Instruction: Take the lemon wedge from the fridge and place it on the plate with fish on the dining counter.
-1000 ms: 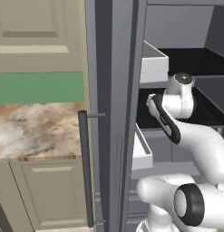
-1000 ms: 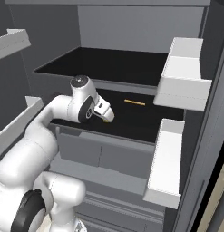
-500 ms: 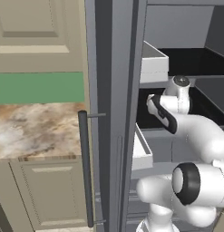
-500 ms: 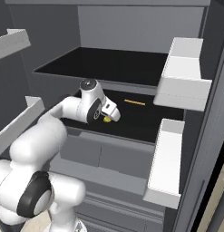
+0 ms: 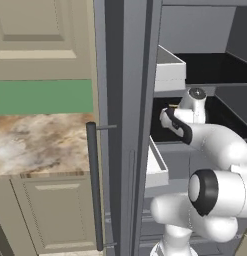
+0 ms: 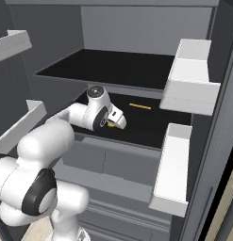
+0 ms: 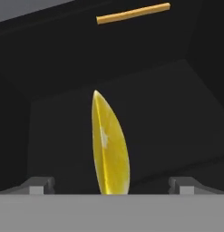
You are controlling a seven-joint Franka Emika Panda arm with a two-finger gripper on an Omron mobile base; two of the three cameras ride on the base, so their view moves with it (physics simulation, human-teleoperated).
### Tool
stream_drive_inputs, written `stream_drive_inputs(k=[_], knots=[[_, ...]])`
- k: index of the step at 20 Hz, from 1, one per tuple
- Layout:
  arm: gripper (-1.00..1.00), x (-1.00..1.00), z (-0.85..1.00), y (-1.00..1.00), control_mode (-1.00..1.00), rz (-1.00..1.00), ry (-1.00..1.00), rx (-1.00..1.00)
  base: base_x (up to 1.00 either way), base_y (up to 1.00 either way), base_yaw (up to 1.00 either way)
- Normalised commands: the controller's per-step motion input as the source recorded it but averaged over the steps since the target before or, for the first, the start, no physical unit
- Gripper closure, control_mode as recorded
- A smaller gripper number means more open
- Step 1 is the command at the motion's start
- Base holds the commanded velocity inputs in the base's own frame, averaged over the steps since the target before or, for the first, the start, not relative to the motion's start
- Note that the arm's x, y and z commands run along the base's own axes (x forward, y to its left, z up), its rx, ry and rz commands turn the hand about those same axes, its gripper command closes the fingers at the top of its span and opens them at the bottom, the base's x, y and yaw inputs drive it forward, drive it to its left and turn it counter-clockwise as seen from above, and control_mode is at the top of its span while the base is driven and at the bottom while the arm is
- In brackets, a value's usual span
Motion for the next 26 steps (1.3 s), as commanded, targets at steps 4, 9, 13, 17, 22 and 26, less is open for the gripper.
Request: stream_drive_inputs(k=[4, 9, 13, 17, 22, 26], knots=[[-1.00, 0.21, -0.30, 0.00, -1.00, 0.02, 0.00, 0.00, 0.00, 0.00, 0.00], [1.00, 0.48, -0.29, 0.00, -1.00, 0.00, 0.00, 0.00, 0.00, 0.00, 0.00], [1.00, 0.13, -0.16, 0.00, -1.00, 0.00, -0.06, -0.02, 0.00, 0.00, 0.00], [1.00, 0.00, -0.07, 0.00, -1.00, 0.00, 0.00, 0.00, 0.00, 0.00, 0.00], [1.00, -0.59, -0.11, 0.04, -1.00, 0.00, 0.01, 0.00, 0.00, 0.00, 0.00], [1.00, -1.00, 0.18, 0.03, -1.00, 0.00, -0.16, 0.00, 0.00, 0.00, 0.00]])
